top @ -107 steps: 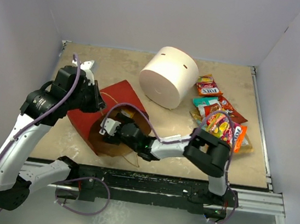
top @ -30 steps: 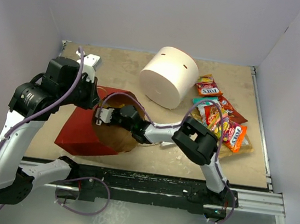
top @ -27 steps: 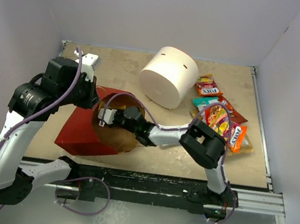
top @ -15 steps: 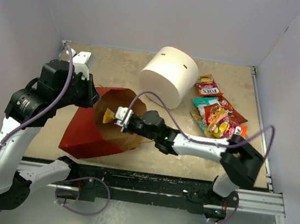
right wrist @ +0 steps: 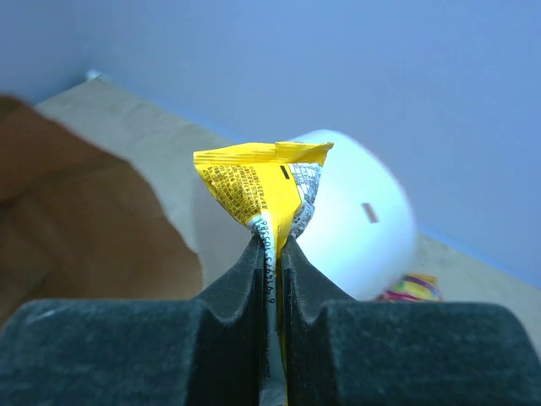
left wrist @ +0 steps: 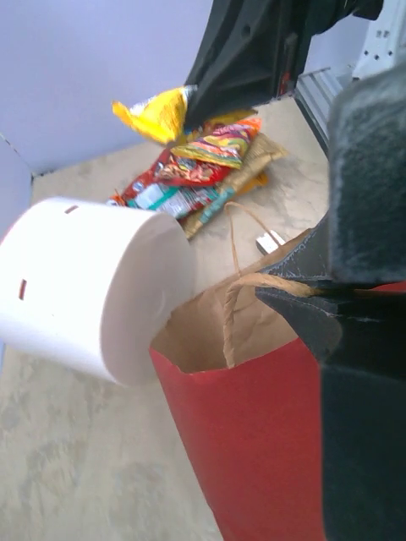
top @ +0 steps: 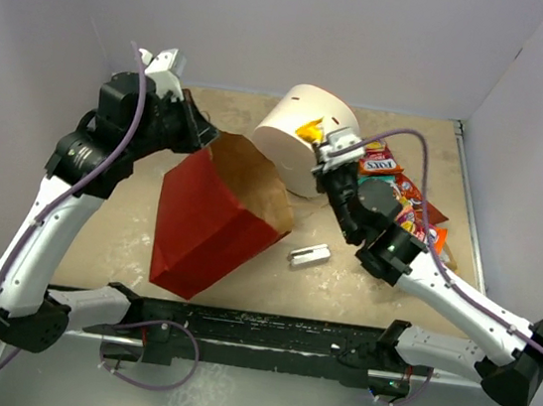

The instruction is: Take the snacks out of the paper bag

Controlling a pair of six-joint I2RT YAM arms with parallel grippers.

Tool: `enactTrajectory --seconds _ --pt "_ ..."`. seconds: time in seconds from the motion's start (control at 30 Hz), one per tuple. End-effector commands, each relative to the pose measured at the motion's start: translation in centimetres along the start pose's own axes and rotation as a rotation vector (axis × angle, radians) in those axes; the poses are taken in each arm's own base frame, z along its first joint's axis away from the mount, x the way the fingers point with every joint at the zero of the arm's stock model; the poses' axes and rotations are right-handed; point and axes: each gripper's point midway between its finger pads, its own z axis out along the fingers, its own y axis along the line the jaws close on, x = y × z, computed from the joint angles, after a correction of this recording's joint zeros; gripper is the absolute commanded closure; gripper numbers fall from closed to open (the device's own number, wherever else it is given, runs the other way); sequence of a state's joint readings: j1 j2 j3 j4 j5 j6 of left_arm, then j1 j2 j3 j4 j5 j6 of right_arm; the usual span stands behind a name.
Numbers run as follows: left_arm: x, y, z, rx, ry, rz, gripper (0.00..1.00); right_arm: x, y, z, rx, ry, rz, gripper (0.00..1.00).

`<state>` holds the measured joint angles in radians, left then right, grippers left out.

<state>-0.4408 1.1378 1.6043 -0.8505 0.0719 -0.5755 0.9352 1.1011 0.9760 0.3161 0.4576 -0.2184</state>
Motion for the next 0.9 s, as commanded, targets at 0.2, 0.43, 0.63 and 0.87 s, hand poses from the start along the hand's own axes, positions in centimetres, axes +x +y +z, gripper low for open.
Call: enactTrajectory --seconds 0.2,0.43,0.63,0.87 --pt "-0.2 0.1 -1.8 0.023 -0.123 -0.151 1.0 -5.1 -7.0 -1.8 0.242 -0.075 0.174 1.0" --pt "9.3 7.1 -2.4 -0.183 -0.005 -0.302 1.0 -3.9 -6.3 -1.6 0.233 -0.055 0.233 1.0" --pt "10.0 9.4 -4.1 -0.312 -0.001 -0.284 0.97 -3.5 -5.9 -0.9 0.237 -0.032 0.261 1.0" --pt "10.8 11.9 -6.8 -0.467 0.012 -0.271 0.86 -3.5 -5.5 -0.2 0.233 -0.026 0.265 1.0"
